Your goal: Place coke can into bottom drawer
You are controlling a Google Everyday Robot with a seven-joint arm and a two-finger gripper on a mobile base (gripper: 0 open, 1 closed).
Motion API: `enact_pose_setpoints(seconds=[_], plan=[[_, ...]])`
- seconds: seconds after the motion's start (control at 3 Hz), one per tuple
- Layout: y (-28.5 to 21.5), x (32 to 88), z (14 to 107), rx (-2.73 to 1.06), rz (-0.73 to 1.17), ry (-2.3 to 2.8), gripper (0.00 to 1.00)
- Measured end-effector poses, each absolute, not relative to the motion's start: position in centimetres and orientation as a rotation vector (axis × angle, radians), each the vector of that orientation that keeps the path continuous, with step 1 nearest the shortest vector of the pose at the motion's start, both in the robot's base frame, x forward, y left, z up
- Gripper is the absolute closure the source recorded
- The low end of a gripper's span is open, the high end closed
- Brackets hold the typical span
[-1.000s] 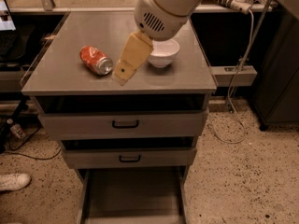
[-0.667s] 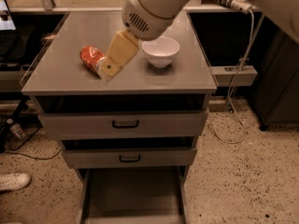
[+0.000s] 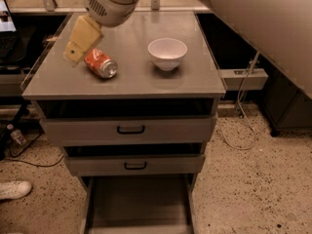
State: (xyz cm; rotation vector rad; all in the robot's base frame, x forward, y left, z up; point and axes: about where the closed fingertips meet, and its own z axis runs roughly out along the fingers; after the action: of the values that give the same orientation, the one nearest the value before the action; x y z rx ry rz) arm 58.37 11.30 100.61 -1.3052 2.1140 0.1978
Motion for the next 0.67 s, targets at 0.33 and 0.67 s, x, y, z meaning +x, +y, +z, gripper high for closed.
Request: enact_pose_setpoints(seconds=[0.33, 0.67], plan=[[11.9, 58.3, 100.9, -1.311, 0.205, 2.104, 0.0], [13.8, 59.4, 99.2, -1.29, 0.243, 2.132, 0.0]])
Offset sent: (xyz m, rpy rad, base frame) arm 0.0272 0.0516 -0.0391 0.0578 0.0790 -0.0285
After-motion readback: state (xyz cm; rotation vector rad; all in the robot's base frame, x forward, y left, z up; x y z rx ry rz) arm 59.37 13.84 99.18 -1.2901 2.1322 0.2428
